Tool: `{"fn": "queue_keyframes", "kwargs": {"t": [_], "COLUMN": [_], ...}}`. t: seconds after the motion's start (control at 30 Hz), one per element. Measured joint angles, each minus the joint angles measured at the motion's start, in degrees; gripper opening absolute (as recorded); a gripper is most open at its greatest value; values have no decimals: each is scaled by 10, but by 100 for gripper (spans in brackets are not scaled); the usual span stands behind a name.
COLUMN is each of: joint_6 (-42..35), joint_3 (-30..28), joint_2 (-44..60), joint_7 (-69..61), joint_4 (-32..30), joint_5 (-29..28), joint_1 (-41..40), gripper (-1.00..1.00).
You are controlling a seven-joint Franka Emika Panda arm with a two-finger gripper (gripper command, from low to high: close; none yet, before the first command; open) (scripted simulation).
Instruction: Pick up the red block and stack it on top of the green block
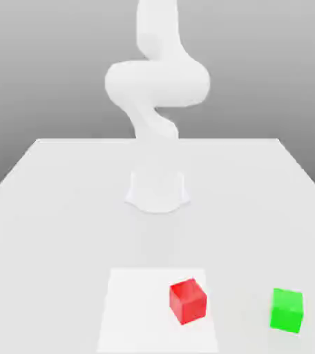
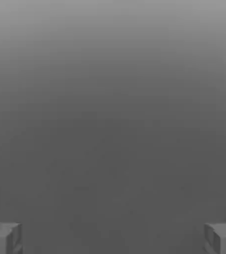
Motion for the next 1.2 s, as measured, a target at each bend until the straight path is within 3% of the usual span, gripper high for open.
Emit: {"fn": "queue_keyframes", "kwargs": {"t": [0.7, 0.9, 0.93, 1.2], "joint_6": [227, 327, 336, 322], "joint_3": [-3, 0, 0, 1], "joint_2": [440, 564, 575, 558], "joint_7": [-154, -160, -160, -159], "joint_4": [-182, -174, -172, -175], "joint_5": [2, 3, 3, 1], "joint_1": [70, 69, 69, 68], "gripper": [0, 0, -100, -100]}}
